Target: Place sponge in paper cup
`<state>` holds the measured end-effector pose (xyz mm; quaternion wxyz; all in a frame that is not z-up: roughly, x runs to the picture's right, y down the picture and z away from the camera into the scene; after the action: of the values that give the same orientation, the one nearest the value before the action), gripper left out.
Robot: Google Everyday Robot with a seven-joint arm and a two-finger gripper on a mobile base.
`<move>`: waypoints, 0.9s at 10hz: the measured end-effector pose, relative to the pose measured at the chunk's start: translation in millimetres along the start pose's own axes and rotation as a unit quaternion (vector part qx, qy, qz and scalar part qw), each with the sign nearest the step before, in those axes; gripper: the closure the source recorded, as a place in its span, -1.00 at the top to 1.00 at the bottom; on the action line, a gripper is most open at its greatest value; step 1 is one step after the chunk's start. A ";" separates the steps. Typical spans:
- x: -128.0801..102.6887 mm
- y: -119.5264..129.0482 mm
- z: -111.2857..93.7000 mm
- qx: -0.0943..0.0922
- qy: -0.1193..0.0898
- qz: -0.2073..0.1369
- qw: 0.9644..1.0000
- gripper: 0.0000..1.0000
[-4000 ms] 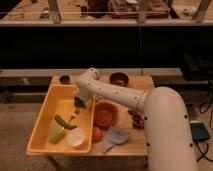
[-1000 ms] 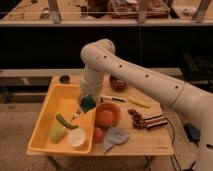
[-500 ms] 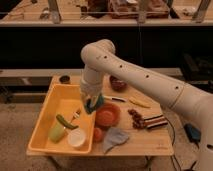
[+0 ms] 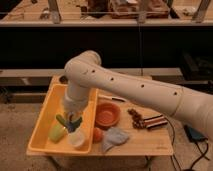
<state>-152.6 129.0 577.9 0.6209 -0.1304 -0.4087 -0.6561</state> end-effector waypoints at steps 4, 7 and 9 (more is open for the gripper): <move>-44.7 -24.7 14.3 0.022 -0.015 -0.049 0.998 -0.76; -36.6 -22.9 21.8 0.052 -0.035 -0.059 0.996 -0.76; -30.7 -17.9 24.0 0.070 -0.045 -0.061 0.995 -0.76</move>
<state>-171.1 165.7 565.5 0.5682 -0.0903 -0.4886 -0.6560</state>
